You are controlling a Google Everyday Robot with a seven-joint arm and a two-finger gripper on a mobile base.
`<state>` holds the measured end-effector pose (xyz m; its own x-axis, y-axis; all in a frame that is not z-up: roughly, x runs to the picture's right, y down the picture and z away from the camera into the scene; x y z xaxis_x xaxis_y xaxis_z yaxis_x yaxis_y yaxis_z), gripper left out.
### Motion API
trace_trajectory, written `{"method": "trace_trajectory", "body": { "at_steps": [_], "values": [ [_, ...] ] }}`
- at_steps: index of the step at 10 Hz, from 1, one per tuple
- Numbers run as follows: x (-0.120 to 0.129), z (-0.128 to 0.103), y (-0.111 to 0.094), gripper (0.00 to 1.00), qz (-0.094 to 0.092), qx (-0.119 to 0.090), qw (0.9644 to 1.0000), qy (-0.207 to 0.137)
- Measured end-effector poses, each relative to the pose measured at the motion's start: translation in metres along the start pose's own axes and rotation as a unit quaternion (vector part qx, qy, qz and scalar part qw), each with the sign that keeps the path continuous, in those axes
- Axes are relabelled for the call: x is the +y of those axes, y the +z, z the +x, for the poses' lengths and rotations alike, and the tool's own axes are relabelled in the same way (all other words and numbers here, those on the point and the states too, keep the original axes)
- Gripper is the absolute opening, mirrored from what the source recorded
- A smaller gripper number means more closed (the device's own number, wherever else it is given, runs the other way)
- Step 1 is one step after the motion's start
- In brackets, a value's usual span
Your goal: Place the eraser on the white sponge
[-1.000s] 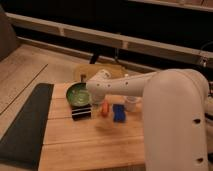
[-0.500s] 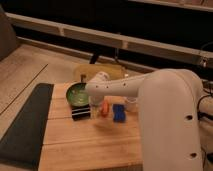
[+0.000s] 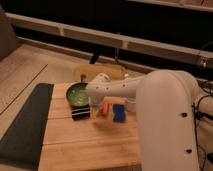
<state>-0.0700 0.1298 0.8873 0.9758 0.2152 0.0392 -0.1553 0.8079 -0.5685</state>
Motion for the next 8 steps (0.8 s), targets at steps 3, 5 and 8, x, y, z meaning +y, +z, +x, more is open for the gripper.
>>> {"method": "trace_trajectory", "body": {
  "at_steps": [3, 5, 8],
  "values": [
    [-0.001, -0.003, 0.006, 0.65, -0.007, -0.007, 0.9999, 0.003],
    [-0.002, -0.005, 0.009, 0.65, -0.012, -0.010, 0.9999, 0.005],
    [-0.005, -0.009, 0.013, 0.65, -0.019, -0.009, 0.9997, 0.009]
  ]
}}
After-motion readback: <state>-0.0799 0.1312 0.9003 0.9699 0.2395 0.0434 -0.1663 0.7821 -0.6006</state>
